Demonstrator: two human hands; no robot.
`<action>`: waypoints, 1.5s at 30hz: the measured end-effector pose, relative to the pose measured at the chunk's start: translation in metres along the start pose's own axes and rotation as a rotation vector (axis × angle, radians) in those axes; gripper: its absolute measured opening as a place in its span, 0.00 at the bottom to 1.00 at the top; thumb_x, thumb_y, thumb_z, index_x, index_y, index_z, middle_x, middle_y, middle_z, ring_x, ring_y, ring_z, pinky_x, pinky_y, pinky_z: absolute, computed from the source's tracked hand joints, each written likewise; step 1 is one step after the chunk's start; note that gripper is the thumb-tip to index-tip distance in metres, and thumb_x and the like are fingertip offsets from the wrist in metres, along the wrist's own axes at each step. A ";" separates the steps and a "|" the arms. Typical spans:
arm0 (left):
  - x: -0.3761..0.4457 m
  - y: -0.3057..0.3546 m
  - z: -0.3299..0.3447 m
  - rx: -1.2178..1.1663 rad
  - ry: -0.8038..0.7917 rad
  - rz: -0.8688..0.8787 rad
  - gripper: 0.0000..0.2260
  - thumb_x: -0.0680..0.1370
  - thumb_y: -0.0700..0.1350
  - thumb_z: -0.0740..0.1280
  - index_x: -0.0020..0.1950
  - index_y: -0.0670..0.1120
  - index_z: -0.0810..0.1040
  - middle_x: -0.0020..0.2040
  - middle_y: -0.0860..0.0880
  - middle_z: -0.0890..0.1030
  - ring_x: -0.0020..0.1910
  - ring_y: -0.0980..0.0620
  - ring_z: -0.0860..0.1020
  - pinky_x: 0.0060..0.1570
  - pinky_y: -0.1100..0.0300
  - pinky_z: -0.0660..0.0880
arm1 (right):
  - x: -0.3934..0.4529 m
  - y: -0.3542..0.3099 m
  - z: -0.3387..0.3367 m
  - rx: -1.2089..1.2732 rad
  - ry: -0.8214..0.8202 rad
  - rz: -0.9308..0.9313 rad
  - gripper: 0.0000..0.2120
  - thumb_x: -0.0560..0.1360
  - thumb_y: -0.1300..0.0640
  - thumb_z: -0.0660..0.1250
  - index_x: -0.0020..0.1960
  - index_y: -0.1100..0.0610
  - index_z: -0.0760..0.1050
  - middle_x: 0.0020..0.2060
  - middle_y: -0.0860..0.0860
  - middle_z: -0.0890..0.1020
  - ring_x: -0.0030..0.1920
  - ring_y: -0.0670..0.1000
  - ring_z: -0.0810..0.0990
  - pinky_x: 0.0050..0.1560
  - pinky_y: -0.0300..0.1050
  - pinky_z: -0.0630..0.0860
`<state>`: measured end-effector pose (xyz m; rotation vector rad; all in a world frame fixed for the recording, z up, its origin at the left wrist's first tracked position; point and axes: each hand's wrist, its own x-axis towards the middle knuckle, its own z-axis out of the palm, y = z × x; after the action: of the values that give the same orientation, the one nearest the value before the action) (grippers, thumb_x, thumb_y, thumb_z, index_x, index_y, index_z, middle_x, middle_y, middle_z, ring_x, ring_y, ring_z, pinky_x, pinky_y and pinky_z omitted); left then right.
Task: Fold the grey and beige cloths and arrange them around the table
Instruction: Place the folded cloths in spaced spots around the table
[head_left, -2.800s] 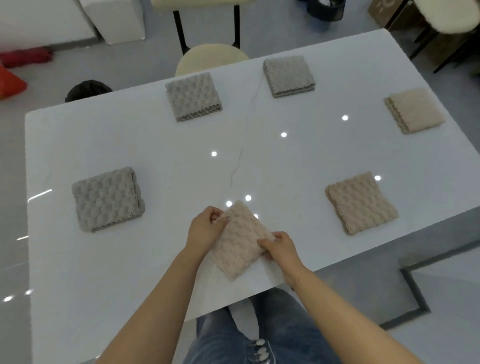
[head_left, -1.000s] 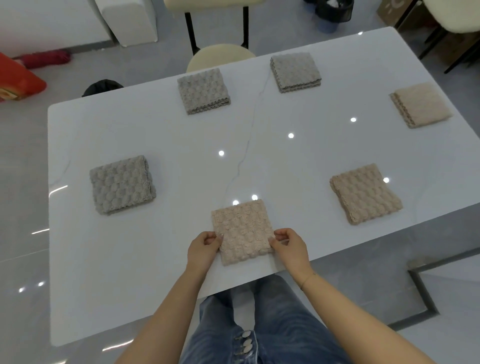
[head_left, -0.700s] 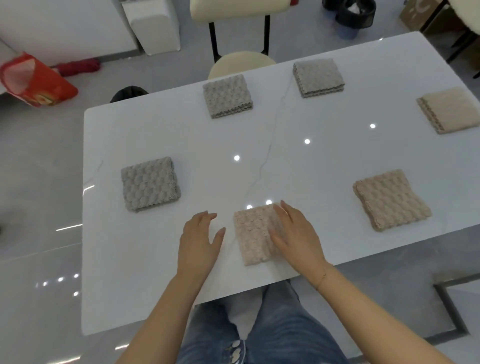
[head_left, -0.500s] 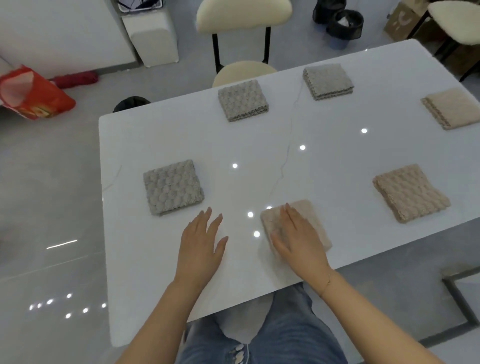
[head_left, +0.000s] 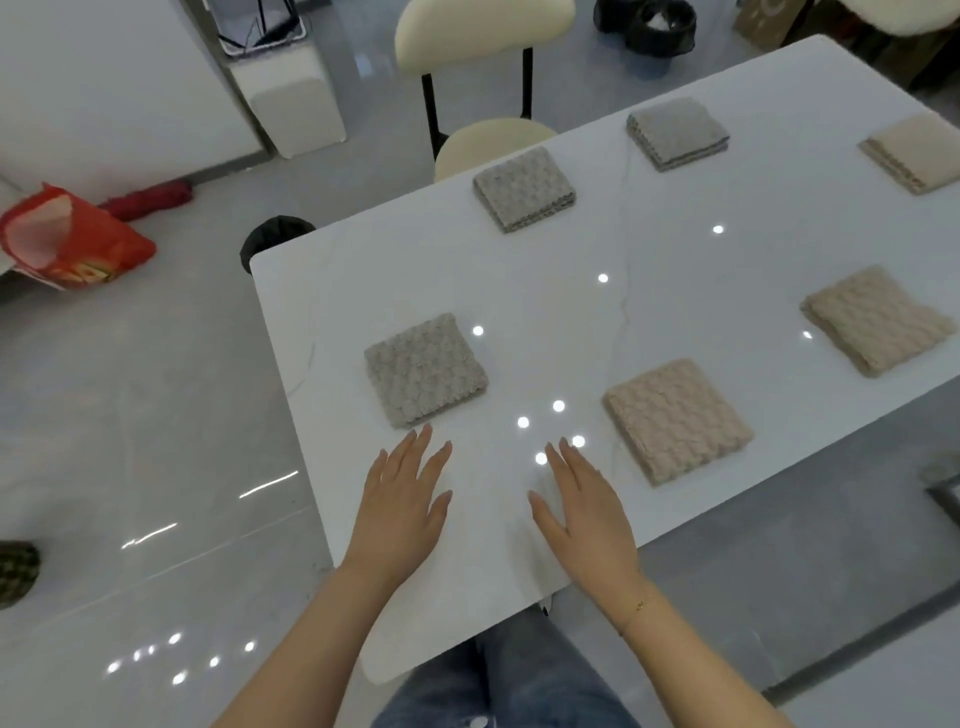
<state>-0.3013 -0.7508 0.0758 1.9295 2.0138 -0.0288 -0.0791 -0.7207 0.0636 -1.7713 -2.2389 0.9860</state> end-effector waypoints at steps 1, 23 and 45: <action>-0.002 -0.003 0.000 -0.011 -0.010 0.001 0.24 0.78 0.55 0.50 0.72 0.48 0.68 0.73 0.44 0.67 0.72 0.44 0.66 0.69 0.48 0.57 | 0.002 0.000 0.002 0.008 -0.012 0.004 0.37 0.73 0.35 0.40 0.77 0.52 0.51 0.77 0.48 0.51 0.76 0.46 0.51 0.76 0.46 0.50; 0.123 -0.177 -0.049 -0.149 -0.159 0.437 0.21 0.80 0.47 0.59 0.72 0.47 0.66 0.75 0.44 0.63 0.73 0.44 0.62 0.69 0.50 0.59 | 0.038 -0.161 0.097 0.372 0.261 0.508 0.26 0.79 0.50 0.60 0.75 0.52 0.59 0.74 0.47 0.63 0.72 0.45 0.62 0.69 0.38 0.58; 0.311 -0.103 -0.048 -0.054 -0.411 0.689 0.14 0.75 0.48 0.68 0.60 0.47 0.76 0.61 0.51 0.72 0.59 0.53 0.68 0.56 0.62 0.65 | 0.130 -0.188 0.143 1.053 0.522 1.008 0.20 0.74 0.51 0.70 0.63 0.55 0.70 0.48 0.50 0.74 0.45 0.42 0.72 0.42 0.25 0.67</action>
<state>-0.4162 -0.4456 0.0156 2.2511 1.0257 -0.1781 -0.3416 -0.6808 0.0181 -2.0832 -0.2416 1.2306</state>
